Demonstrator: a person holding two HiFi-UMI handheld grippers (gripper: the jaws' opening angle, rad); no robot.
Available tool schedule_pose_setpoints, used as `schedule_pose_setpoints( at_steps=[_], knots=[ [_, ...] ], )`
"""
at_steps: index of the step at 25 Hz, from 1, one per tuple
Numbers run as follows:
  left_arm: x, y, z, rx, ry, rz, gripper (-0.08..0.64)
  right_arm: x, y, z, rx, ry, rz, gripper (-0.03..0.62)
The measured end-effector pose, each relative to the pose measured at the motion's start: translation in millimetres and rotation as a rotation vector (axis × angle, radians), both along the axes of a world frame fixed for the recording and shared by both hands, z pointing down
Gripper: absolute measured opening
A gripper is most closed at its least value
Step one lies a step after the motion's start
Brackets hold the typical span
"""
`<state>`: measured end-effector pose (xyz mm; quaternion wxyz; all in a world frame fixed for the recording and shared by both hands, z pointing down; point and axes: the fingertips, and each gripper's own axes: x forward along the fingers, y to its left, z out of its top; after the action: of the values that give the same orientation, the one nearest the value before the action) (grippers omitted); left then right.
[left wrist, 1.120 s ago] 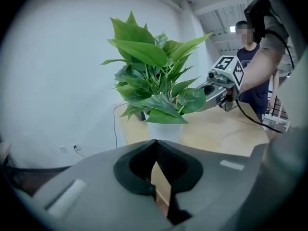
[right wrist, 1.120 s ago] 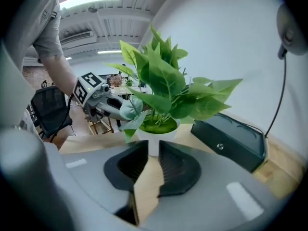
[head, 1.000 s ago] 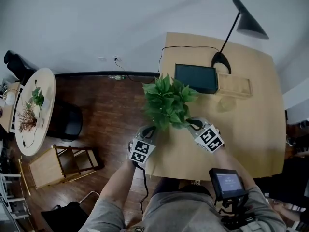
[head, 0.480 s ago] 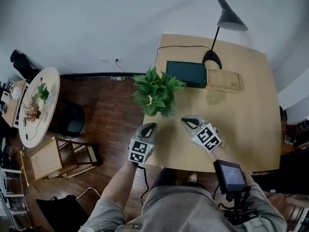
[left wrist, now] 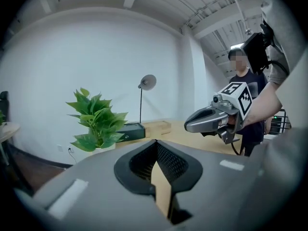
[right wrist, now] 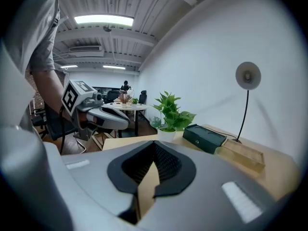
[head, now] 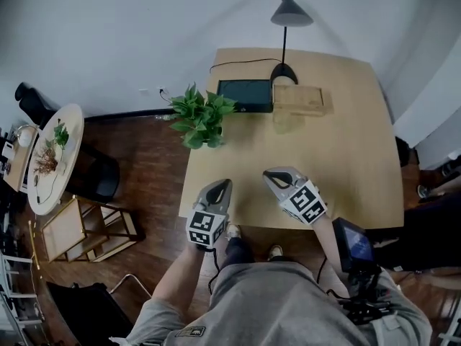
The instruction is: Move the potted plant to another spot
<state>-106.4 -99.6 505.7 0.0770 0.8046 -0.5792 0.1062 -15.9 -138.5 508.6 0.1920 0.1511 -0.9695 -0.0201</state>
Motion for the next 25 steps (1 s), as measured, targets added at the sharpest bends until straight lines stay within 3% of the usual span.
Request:
schedule_pose_setpoints(
  at_steps=[5, 11, 25],
  knots=[
    [41.3, 13.9, -16.3, 0.019, 0.046, -0.002, -0.008, 40.6, 16.2, -6.7, -0.023, -0.026, 0.024, 0.006],
    [63.5, 36.3, -15.3, 0.001, 0.084, 0.033, -0.008, 71.0, 38.9, -3.8, -0.048, -0.033, 0.088, 0.006],
    [71.2, 76.5, -23.9, 0.008, 0.111, 0.142, -0.008, 79.5, 92.4, -16.2, -0.062, -0.090, 0.237, 0.006]
  ],
)
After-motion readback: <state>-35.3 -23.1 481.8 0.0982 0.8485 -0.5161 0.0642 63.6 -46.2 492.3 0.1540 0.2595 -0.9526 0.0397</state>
